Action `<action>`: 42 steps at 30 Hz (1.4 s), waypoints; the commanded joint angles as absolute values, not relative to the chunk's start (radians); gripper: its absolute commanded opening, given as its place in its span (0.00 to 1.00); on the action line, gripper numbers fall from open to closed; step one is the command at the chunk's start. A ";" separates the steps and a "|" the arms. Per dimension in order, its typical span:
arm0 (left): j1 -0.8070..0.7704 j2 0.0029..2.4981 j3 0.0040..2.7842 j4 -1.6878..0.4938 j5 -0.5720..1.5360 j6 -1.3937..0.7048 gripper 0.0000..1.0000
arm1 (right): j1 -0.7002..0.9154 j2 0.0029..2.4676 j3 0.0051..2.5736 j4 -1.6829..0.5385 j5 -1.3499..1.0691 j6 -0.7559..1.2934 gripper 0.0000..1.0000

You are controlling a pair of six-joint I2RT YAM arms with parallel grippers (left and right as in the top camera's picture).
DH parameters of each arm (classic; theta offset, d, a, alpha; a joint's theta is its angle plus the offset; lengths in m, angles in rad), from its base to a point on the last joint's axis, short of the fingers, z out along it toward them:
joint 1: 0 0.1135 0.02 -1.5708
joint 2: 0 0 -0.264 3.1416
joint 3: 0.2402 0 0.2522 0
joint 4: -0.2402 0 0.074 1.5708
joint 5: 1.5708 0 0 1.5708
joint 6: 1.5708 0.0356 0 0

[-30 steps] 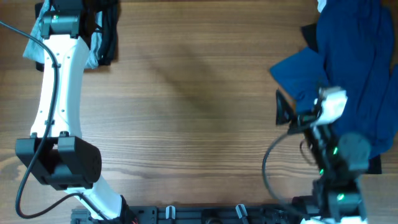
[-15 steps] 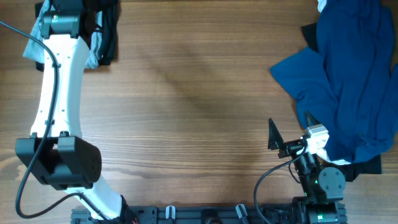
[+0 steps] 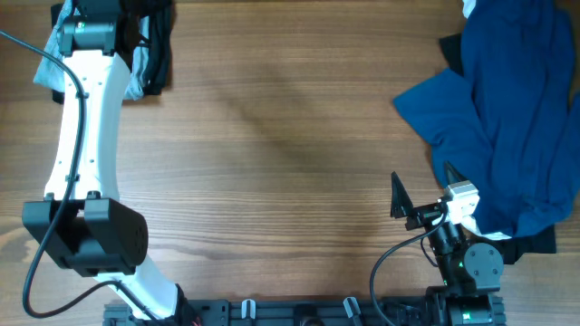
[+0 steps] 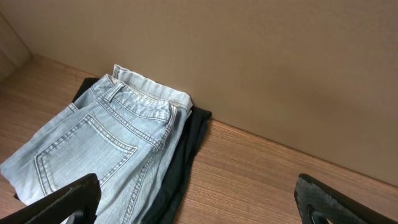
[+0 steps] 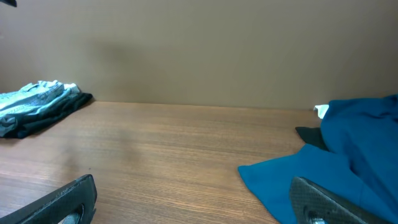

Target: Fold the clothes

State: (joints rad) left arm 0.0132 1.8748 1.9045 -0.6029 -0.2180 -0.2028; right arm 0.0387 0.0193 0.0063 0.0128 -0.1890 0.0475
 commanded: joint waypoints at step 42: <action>-0.011 0.010 0.107 0.221 0.065 -0.142 1.00 | 0.042 0.012 0.005 0.015 -0.179 0.053 1.00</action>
